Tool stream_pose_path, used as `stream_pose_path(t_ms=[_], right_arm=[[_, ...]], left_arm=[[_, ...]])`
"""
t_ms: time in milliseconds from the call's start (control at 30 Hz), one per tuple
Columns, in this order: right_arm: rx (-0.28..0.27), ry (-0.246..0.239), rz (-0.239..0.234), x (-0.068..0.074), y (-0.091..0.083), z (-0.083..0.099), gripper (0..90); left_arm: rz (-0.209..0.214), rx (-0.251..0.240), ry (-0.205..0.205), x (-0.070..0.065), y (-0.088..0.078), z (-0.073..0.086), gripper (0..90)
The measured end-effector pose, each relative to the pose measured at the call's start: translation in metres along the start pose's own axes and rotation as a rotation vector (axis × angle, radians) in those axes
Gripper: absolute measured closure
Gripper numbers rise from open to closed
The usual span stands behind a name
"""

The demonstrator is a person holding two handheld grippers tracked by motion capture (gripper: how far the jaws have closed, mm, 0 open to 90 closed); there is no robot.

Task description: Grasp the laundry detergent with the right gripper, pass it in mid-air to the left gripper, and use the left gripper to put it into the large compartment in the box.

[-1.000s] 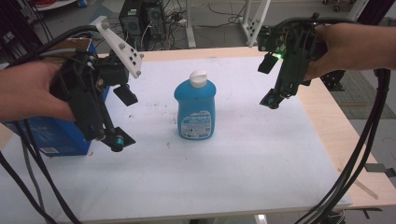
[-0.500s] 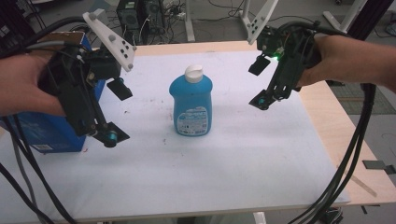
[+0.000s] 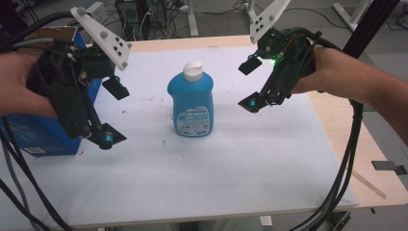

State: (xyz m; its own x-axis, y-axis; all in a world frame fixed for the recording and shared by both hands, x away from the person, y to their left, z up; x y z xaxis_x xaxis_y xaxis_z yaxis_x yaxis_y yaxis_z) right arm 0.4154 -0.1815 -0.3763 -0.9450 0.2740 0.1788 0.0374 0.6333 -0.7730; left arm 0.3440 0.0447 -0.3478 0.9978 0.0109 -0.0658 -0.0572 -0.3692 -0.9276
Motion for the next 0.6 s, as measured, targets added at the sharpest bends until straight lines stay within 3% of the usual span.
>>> stream_pose_path(t_ms=[200, 600], right_arm=[[-0.088, 0.018, -0.027, -0.002, 0.012, -0.002, 2.0], [-0.114, 0.005, -0.044, -0.002, 0.031, -0.003, 2.0]], left_arm=[[-0.004, 0.002, -0.001, 0.0, 0.0, 0.001, 1.6], [-0.013, -0.002, -0.008, 0.002, -0.002, 0.006, 1.6]])
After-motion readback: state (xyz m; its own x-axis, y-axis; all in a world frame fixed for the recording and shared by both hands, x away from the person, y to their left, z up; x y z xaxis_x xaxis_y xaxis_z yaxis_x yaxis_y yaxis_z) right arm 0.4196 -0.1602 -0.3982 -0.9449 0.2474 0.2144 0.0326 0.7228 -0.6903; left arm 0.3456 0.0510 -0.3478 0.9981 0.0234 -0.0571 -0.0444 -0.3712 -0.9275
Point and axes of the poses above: each handheld gripper's, and its own axes: y roughly forward along the jaws, z roughly out of its underside, x roughly to its left, the point moved 9 cm from there along y, roughly forward along the jaws, and after that the axes turned 10 degrees about y, right-handed, at the moved point
